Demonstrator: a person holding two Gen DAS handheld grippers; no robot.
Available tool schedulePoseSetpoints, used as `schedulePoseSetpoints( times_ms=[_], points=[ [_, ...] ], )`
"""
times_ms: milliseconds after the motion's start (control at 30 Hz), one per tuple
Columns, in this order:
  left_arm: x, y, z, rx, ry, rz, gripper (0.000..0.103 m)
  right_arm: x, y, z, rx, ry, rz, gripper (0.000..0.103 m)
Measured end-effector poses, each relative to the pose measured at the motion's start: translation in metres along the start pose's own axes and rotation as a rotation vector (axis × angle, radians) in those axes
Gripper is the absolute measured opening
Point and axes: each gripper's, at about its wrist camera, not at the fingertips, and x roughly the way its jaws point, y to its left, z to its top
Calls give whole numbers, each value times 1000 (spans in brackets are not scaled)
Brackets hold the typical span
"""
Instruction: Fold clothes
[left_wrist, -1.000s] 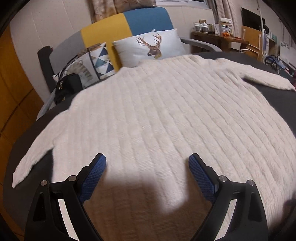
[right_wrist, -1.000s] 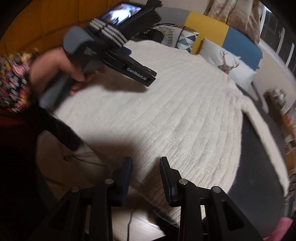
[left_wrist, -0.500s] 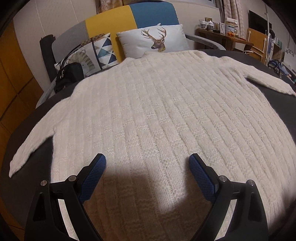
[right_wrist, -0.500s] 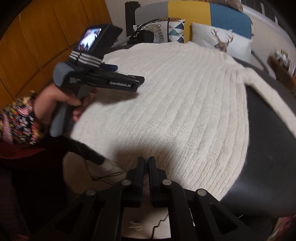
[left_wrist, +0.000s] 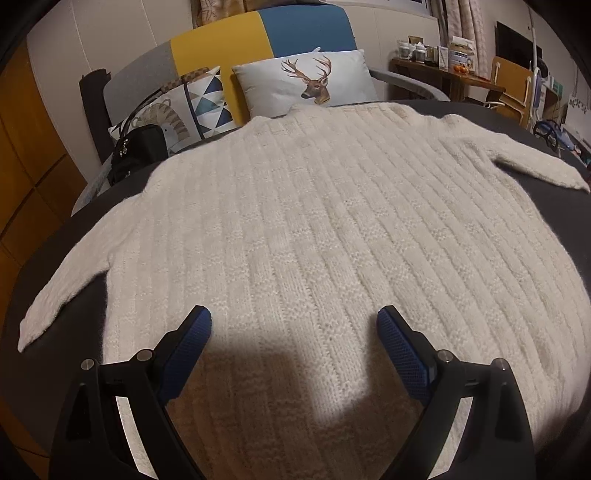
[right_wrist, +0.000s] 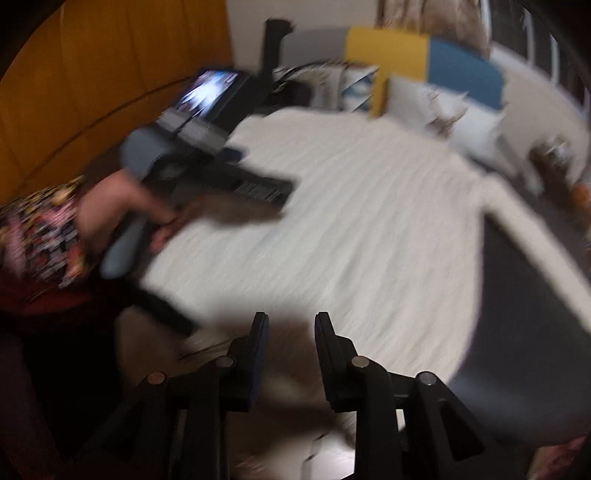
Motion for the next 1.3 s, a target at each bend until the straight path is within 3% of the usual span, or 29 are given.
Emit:
schedulePoseSetpoints(
  times_ms=[100, 200, 267, 300, 333, 600, 733, 867, 967, 1033, 1100, 1167, 1233, 1300],
  points=[
    [-1, -1, -2, 5, 0, 6, 94, 21, 5, 10, -31, 74, 0, 26],
    [-5, -2, -5, 25, -11, 20, 94, 49, 23, 6, -136, 149, -100, 26],
    [-7, -1, -6, 27, -18, 27, 94, 52, 30, 2, -187, 129, -140, 26],
    [-8, -1, -7, 22, -19, 23, 94, 50, 29, 1, -181, 123, -131, 20],
    [-8, 0, -8, 16, -22, 17, 94, 46, 26, 2, -161, 123, -110, 5],
    [-8, 0, -9, 11, -16, 15, 94, 20, 7, 2, -43, 130, 37, 3],
    [-6, -1, -6, -4, 1, -6, 94, 50, 13, -9, -39, 231, 64, 3],
    [-7, -6, -4, 47, -13, 1, 94, 70, 7, -22, -13, 294, 45, 0],
    [-5, -6, -3, 62, -15, 3, 94, 55, 4, -18, -19, 251, 156, 3],
    [-4, -3, -2, 41, -9, -4, 94, 32, 2, -6, -46, 147, 157, 18],
    [-3, -3, -2, 28, -7, -2, 94, 11, -9, 10, -18, 30, 143, 20],
    [-1, -4, -2, 21, -4, -1, 94, 3, -20, 21, 33, -55, 38, 20],
    [-2, -6, -4, 27, -12, 4, 94, 14, -33, 33, 88, -55, -100, 20],
    [-4, -7, -7, 36, -20, 5, 94, 31, -43, 40, 126, -31, -183, 20]
  ],
)
